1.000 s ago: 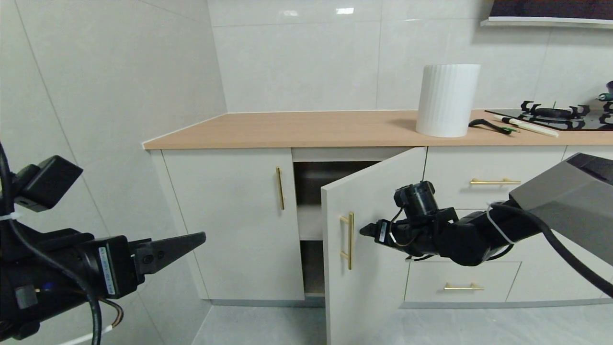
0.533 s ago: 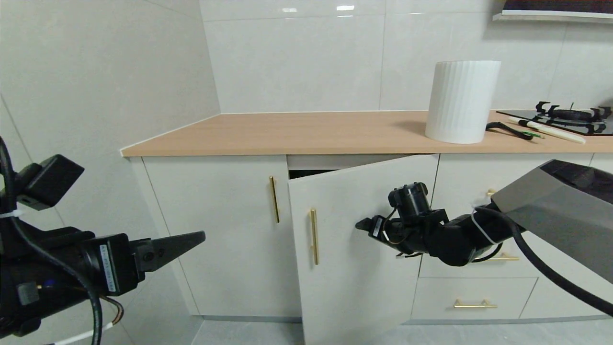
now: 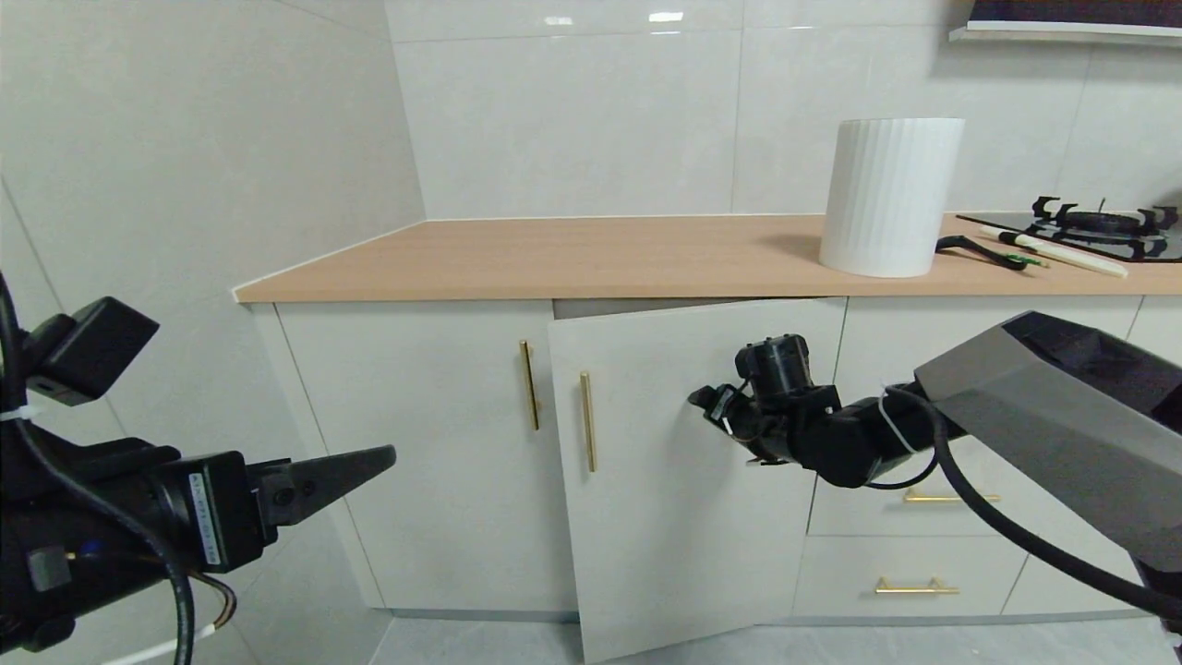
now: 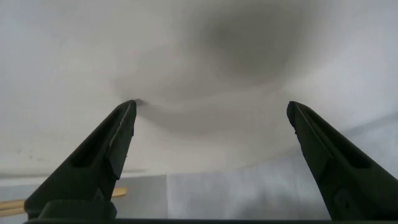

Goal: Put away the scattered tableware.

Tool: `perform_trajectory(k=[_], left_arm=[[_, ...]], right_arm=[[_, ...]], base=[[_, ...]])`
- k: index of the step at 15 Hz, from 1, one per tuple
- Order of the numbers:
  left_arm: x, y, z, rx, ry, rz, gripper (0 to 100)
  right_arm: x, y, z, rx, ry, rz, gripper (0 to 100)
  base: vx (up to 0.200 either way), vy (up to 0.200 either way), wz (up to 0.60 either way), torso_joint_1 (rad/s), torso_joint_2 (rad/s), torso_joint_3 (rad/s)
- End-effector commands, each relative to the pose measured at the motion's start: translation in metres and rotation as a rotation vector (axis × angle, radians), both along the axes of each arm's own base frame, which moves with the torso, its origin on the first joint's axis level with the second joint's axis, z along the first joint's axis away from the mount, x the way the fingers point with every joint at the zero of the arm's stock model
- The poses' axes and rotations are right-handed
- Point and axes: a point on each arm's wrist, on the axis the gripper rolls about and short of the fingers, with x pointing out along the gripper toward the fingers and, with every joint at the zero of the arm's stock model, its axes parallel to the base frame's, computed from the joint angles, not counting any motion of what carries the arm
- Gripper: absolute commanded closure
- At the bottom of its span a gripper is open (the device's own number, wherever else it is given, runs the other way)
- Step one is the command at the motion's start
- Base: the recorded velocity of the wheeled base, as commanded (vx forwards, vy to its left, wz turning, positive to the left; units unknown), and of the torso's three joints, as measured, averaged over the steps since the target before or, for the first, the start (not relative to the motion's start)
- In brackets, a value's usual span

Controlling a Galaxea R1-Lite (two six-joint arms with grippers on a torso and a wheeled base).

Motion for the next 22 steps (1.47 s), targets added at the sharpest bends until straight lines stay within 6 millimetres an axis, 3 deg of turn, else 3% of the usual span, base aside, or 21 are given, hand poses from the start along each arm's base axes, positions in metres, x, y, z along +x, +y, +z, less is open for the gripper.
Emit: perform_trajectory(k=[1, 6, 14, 15, 17, 19, 22], left_arm=[[0.001, 0.000, -0.001, 0.001, 0.004, 0.001, 0], [0.001, -0.001, -0.002, 0.004, 0.010, -0.003, 0], [0.001, -0.001, -0.001, 0.003, 0.007, -0.003, 0], [0.000, 0.000, -0.001, 0.000, 0.001, -0.003, 0], [-0.004, 0.001, 0.004, -0.012, -0.029, -0.001, 0], [-0.021, 0.009, 0.019, -0.052, -0.127, 0.000, 0], [-0.051, 0.022, 0.026, -0.084, -0.210, 0.009, 0]], right_arm=[[0.012, -0.002, -0.011, -0.009, -0.001, -0.033, 0], [0.035, -0.013, -0.023, -0.061, -0.044, -0.189, 0], [0.030, -0.015, -0.011, -0.056, -0.050, -0.189, 0], [0.015, -0.015, 0.002, -0.052, -0.045, -0.163, 0], [-0.035, -0.016, 0.056, 0.003, -0.067, -0.028, 0], [-0.093, -0.044, 0.120, -0.015, -0.180, 0.043, 0], [-0.176, -0.094, 0.177, -0.090, -0.373, 0.087, 0]], base=[[0.000, 0.000, 0.00, 0.000, 0.00, 0.000], [0.000, 0.000, 0.00, 0.000, 0.00, 0.000], [0.000, 0.000, 0.00, 0.000, 0.00, 0.000], [0.000, 0.000, 0.00, 0.000, 0.00, 0.000], [0.000, 0.000, 0.00, 0.000, 0.00, 0.000], [0.000, 0.000, 0.00, 0.000, 0.00, 0.000], [0.000, 0.000, 0.00, 0.000, 0.00, 0.000]])
